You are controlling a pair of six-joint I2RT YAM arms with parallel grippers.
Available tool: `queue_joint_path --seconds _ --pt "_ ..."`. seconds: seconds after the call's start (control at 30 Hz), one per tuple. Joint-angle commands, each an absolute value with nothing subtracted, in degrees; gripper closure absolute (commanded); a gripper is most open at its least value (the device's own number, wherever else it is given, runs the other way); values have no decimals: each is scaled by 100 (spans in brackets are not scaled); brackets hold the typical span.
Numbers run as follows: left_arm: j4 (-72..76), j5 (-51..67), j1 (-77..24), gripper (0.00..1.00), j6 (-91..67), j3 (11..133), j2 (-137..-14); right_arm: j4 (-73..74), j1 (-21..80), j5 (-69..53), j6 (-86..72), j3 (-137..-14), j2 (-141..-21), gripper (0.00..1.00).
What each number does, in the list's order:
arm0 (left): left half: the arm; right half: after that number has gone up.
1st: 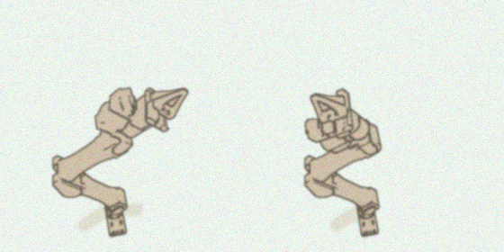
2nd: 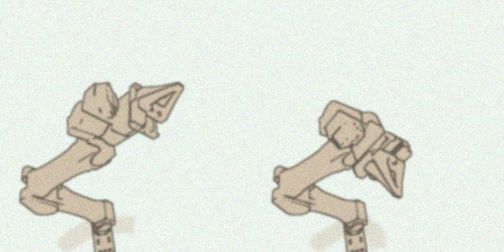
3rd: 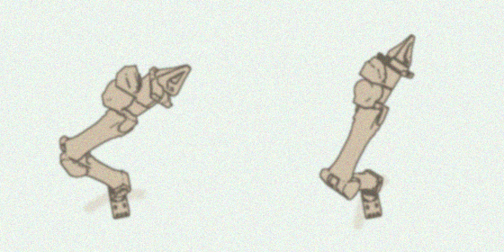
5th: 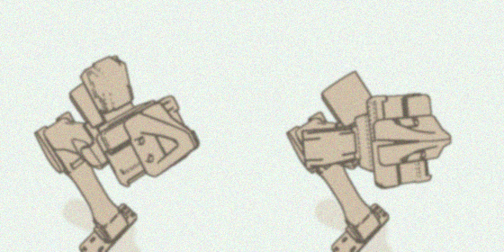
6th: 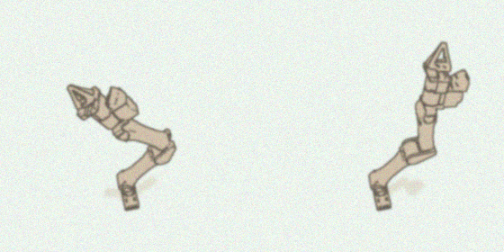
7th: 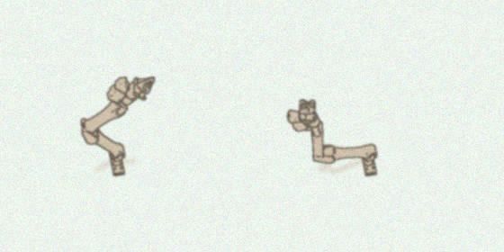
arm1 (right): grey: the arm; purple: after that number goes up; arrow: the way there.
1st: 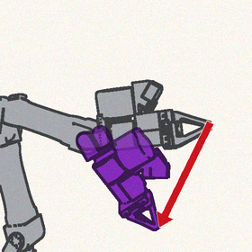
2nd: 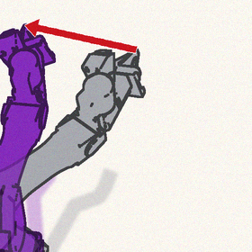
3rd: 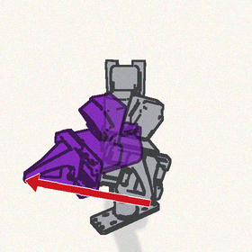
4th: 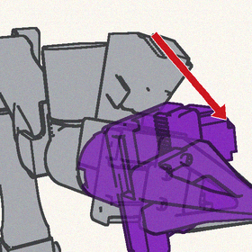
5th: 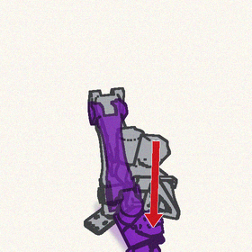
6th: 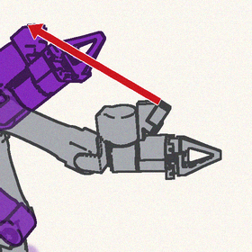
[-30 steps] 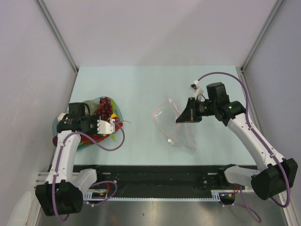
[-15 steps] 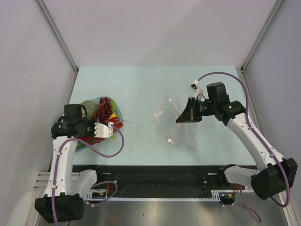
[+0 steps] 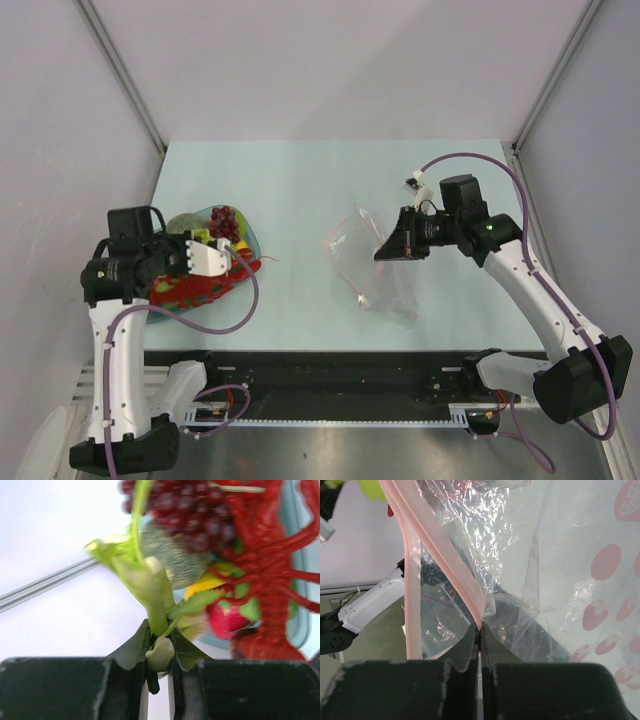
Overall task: Place the food in the zip-top bag and seal the zipper
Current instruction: Pick up the fake vegetable from the bin, then place the fake vegetable in the zipper food storage bag.
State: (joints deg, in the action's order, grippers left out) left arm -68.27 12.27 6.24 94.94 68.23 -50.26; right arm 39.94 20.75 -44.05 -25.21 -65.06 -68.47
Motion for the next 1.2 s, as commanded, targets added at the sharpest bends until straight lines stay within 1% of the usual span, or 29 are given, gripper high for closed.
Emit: queue_joint_path --seconds 0.0,0.13,0.23,0.27,0.33,0.37,0.43,0.47,0.53,0.57,0.63,0.67,0.77,0.9,1.07,1.17 --pt "-6759 1581 668 100 9256 7750 -5053 3788 2057 -4500 -2470 -6750 -6820 100" --pt "-6636 2125 668 100 8896 8576 -5133 3736 2039 -4439 -2478 -6811 -6812 100" --pt "-6198 2793 659 100 8176 9042 -5150 3648 2039 -4325 -2505 -6855 -6794 100" --pt "-6022 3143 650 100 7626 9140 -5142 3604 2048 -4263 -2514 -6873 -6785 100" --pt "-5451 3453 598 100 6982 9446 -5194 3473 2065 -4193 -2584 -6908 -6794 100" --pt "-5267 3637 580 100 6335 9553 -5229 3419 2074 -4114 -2654 -6969 -6794 100" --pt "-4669 4077 536 100 5568 9807 -5378 3297 2127 -4017 -2716 -7040 -6820 100" --pt "-4171 4209 519 100 4746 9878 -5431 3252 2153 -3895 -2803 -7110 -6829 100" --pt "-3571 4490 449 100 3810 10001 -5537 3112 2232 -3762 -2917 -7154 -6873 100" --pt "-2951 4543 413 100 2892 10037 -5668 3068 2267 -3623 -2996 -7163 -6882 100" --pt "-2350 4536 203 100 2069 10098 -5800 2867 2399 -3455 -3146 -7172 -6925 100" --pt "-1851 4466 106 100 1361 10116 -5931 2778 2452 -3289 -3181 -7172 -6934 100" --pt "-1356 4281 -412 100 470 10309 -6160 2488 2654 -3042 -3322 -7277 -7066 100" --pt "-1108 4219 -1096 100 -236 10450 -6494 2285 2821 -2892 -3349 -7523 -7268 100" --pt "-801 4131 -1607 100 -1097 10345 -6662 2136 2856 -2882 -3515 -7717 -7444 100" --pt "-791 3982 -2064 100 -1055 10117 -6697 1934 2909 -2962 -3612 -7778 -7488 100"
